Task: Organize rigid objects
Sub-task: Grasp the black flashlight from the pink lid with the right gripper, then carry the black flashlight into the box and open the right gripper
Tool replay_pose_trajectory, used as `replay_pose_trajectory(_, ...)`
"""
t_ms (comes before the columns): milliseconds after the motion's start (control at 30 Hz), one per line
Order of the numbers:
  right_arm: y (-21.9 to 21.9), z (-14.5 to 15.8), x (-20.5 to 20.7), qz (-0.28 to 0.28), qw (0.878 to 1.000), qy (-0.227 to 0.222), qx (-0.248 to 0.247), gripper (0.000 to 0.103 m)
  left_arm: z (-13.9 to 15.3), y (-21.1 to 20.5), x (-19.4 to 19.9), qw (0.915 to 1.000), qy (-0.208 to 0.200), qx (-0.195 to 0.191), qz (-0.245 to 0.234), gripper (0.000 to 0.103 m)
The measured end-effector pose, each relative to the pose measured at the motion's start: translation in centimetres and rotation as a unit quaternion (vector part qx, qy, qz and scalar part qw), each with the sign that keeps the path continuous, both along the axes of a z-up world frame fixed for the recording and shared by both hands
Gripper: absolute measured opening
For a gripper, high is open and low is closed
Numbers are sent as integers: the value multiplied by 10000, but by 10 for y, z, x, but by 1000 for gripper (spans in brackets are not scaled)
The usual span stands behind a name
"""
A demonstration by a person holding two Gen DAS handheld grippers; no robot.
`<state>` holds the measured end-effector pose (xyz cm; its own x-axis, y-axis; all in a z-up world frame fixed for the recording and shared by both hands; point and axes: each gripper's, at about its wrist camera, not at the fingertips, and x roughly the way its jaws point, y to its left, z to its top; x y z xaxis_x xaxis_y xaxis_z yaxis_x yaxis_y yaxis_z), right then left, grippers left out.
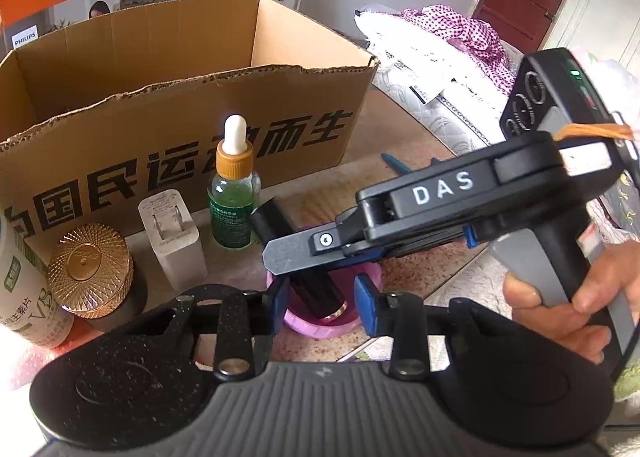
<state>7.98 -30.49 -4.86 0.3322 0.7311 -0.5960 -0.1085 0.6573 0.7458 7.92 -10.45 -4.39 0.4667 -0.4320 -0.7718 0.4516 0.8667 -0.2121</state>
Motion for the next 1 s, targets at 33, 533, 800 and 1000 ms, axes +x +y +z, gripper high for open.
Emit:
replay_pose_trajectory(33, 1, 1, -1, 9, 10000, -41, -8, 35, -1, 0, 1, 10000, -7, -9, 12, 36)
replay_pose_trajectory(533, -7, -7, -20, -422, 9989, -174, 106, 22, -4, -4, -7, 9993, -317, 193, 18, 25)
replay_pose_trajectory(800, -12, 5, -34, -562, 9973, -437, 193, 22, 14, -8, -17, 9983, -544, 179, -76, 25)
replay_pose_trajectory(1000, -12, 39, -47, -626, 9940, -867, 233, 22, 48, -8, -31, 9946, -1006, 215, -149, 25)
